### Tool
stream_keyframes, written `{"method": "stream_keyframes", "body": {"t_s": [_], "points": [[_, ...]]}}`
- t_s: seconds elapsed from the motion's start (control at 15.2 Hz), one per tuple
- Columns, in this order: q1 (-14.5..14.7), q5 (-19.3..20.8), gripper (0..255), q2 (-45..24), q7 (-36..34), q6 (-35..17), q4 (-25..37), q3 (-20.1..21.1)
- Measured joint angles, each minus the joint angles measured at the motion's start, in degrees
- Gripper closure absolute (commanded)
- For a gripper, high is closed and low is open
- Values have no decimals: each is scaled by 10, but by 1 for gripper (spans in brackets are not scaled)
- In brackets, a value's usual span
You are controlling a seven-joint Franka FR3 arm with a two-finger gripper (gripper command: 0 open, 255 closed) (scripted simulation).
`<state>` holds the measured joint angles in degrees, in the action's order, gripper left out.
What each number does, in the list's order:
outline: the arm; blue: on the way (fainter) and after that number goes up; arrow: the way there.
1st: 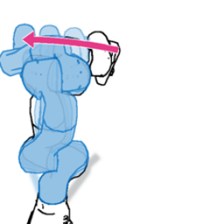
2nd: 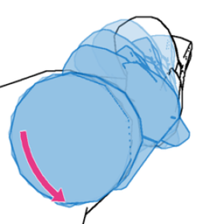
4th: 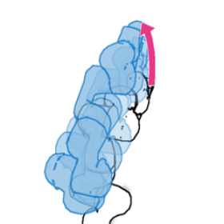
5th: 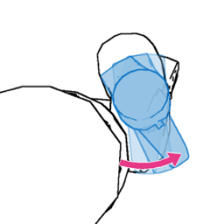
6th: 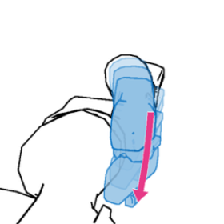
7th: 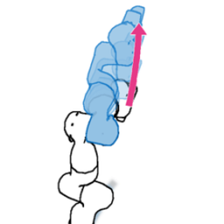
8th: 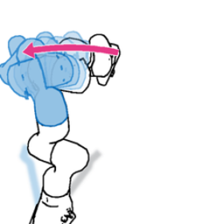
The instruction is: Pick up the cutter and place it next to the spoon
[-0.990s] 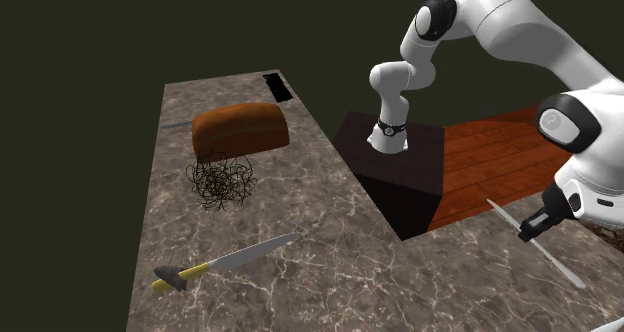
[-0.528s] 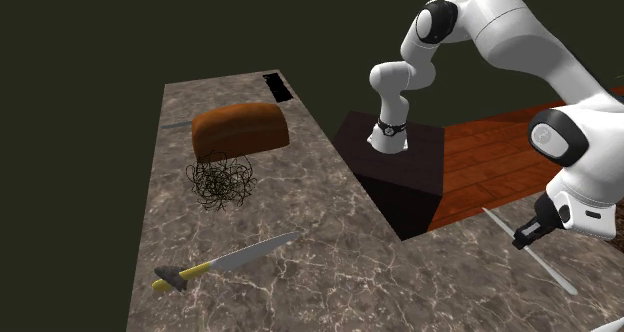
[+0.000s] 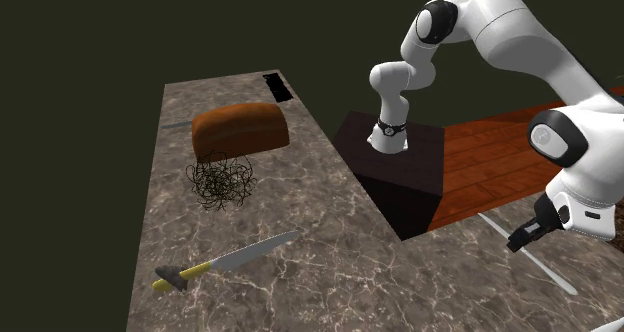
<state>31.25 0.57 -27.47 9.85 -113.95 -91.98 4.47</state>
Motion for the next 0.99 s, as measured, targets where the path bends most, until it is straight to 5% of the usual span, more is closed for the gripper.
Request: {"method": "stream_keyframes", "body": {"t_s": [0.99], "points": [[-1,-1,0,15,1,66,52,0]]}}
